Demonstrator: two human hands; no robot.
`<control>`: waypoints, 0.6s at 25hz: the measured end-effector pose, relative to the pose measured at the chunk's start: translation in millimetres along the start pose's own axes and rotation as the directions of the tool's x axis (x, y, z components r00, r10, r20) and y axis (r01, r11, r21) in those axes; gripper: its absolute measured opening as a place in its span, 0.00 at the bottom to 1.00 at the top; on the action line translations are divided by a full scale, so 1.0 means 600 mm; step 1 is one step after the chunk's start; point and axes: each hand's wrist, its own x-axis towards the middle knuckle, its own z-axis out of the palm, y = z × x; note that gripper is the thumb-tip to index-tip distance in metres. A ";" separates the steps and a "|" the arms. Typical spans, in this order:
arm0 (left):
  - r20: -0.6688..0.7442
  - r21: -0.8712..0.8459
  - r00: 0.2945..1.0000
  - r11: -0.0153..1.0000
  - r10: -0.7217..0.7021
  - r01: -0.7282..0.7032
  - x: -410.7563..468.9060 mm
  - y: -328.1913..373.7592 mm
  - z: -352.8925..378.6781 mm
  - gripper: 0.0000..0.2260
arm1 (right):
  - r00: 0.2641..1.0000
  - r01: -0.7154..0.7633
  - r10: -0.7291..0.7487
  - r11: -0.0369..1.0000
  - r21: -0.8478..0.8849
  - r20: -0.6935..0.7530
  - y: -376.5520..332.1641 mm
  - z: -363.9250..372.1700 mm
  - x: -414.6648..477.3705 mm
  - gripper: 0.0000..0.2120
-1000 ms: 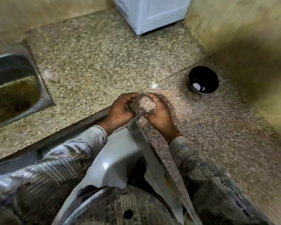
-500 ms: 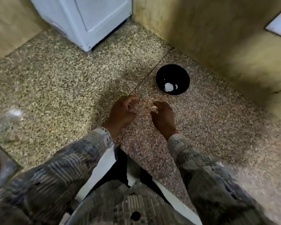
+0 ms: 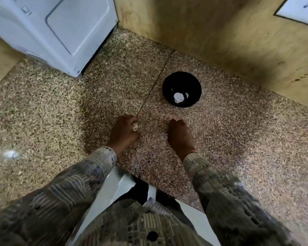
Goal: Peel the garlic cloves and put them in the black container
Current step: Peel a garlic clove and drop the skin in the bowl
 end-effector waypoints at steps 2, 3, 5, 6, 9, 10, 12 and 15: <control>0.000 0.003 1.000 1.000 0.002 -0.002 0.007 -0.002 0.010 0.23 | 0.999 0.020 -0.019 0.999 -0.032 0.031 0.004 -0.001 0.001 0.11; -0.016 0.005 1.000 1.000 0.018 -0.018 0.009 0.000 0.015 0.19 | 0.999 0.021 -0.020 0.999 -0.037 0.042 0.006 -0.002 0.003 0.11; -0.035 -0.054 0.999 0.998 0.040 -0.042 0.011 0.008 0.021 0.13 | 1.000 -0.013 0.012 0.998 0.059 0.017 0.004 -0.012 0.002 0.08; -0.021 -0.132 0.999 0.991 0.031 -0.033 0.011 0.015 0.021 0.12 | 0.999 -0.034 0.039 0.985 0.172 -0.030 0.000 -0.022 0.003 0.07; 0.079 -0.328 0.997 0.944 -0.003 0.029 0.016 0.033 0.023 0.14 | 0.961 -0.148 0.239 0.871 0.468 -0.141 -0.026 -0.072 0.034 0.09; 0.101 -0.360 0.995 0.932 -0.011 0.047 0.018 0.038 0.025 0.14 | 0.941 -0.195 0.313 0.811 0.551 -0.128 -0.034 -0.092 0.049 0.10; 0.106 -0.403 0.994 0.914 -0.007 0.049 0.017 0.050 0.030 0.14 | 0.910 -0.248 0.407 0.692 0.678 -0.082 -0.034 -0.114 0.082 0.10; 0.109 -0.437 0.994 0.899 0.026 0.024 0.017 0.069 0.037 0.13 | 0.909 -0.247 0.413 0.644 0.724 -0.057 -0.010 -0.109 0.093 0.08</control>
